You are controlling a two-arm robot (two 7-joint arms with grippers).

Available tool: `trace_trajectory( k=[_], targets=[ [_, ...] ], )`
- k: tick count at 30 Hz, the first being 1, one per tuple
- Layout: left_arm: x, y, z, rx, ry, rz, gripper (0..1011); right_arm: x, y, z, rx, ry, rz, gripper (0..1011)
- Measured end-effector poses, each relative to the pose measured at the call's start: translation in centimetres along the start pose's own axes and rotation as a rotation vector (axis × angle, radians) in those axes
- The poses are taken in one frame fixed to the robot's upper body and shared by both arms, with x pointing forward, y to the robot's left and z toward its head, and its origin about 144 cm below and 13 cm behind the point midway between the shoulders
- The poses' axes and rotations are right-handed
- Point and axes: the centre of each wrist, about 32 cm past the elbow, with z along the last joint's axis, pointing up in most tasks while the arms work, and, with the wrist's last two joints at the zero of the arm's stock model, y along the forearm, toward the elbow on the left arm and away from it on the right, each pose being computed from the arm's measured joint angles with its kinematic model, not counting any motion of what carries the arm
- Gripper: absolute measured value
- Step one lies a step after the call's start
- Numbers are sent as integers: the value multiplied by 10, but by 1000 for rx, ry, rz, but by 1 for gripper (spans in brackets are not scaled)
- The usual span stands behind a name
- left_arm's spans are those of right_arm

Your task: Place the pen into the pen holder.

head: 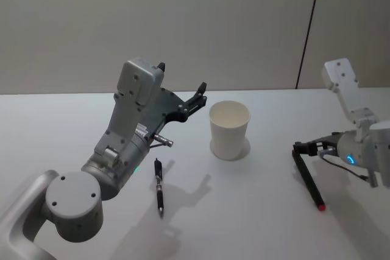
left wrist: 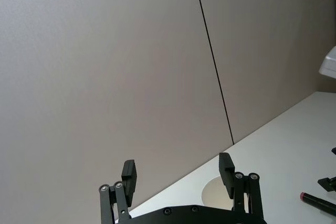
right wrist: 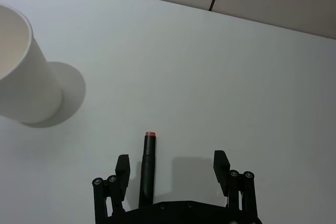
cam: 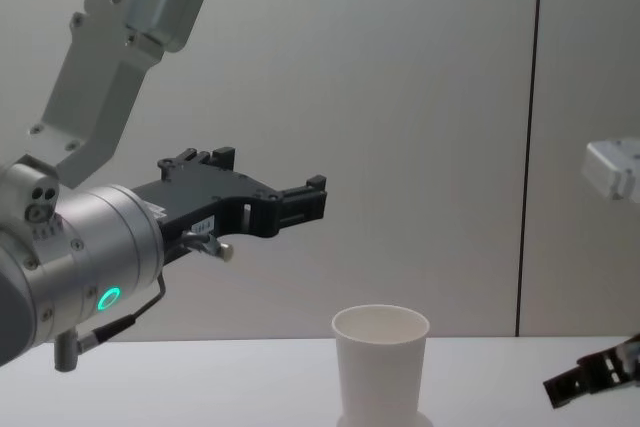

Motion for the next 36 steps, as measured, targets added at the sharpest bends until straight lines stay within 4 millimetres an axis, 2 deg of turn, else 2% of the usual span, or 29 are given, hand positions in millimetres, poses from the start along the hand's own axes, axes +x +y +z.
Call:
trace_trajectory(
  k=[15, 36],
  targets=[
    [0, 0, 0, 0, 0, 0, 1004, -9, 24, 7, -72, 10, -7, 1002],
    [0, 0, 0, 0, 0, 0, 1004, -23, 41, 9, -128, 31, 4, 1002]
  ],
)
